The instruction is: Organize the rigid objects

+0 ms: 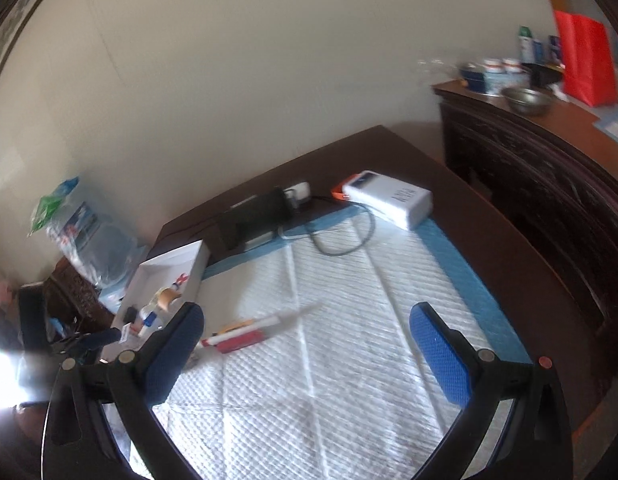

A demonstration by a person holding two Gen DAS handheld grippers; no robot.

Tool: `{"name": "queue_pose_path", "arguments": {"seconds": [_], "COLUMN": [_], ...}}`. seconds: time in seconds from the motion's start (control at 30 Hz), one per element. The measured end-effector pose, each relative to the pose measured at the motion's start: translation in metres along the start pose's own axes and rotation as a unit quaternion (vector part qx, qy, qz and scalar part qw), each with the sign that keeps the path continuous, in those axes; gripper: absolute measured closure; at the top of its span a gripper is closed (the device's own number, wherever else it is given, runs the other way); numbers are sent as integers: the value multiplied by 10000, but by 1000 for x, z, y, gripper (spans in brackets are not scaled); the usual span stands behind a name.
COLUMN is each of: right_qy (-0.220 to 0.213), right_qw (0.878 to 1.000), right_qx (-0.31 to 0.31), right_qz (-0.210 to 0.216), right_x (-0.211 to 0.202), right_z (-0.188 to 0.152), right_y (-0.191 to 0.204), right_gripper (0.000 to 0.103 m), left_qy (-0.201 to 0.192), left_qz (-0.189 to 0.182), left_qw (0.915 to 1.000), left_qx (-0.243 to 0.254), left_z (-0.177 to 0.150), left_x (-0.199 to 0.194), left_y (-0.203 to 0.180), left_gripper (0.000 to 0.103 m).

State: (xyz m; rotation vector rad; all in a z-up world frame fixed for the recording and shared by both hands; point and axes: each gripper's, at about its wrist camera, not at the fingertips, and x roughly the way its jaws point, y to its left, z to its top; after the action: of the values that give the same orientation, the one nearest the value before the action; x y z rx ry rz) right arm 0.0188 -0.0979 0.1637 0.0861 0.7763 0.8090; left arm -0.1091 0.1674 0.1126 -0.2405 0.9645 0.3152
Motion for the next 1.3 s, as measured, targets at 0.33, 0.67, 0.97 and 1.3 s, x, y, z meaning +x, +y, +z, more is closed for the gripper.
{"name": "queue_pose_path", "arguments": {"seconds": [0.33, 0.67, 0.97, 1.3], "right_qy": [152, 289, 497, 617], "right_qw": [9995, 9961, 9979, 9973], "right_qx": [161, 673, 365, 344], "right_qz": [-218, -499, -179, -191], "right_x": [-6, -10, 9, 6], "right_z": [-6, -12, -6, -13], "right_y": [-32, -71, -53, -58], "right_gripper": [0, 0, 0, 0], "left_qy": [633, 1396, 1132, 908], "left_qz": [-726, -741, -1004, -171], "left_qw": [9945, 9872, 9885, 9923], "left_qx": [-415, -214, -52, -822], "left_z": [36, 7, -15, 25], "left_x": [91, 116, 73, 111], "left_y": [7, -33, -62, 1], "left_gripper": [0, 0, 0, 0]}}
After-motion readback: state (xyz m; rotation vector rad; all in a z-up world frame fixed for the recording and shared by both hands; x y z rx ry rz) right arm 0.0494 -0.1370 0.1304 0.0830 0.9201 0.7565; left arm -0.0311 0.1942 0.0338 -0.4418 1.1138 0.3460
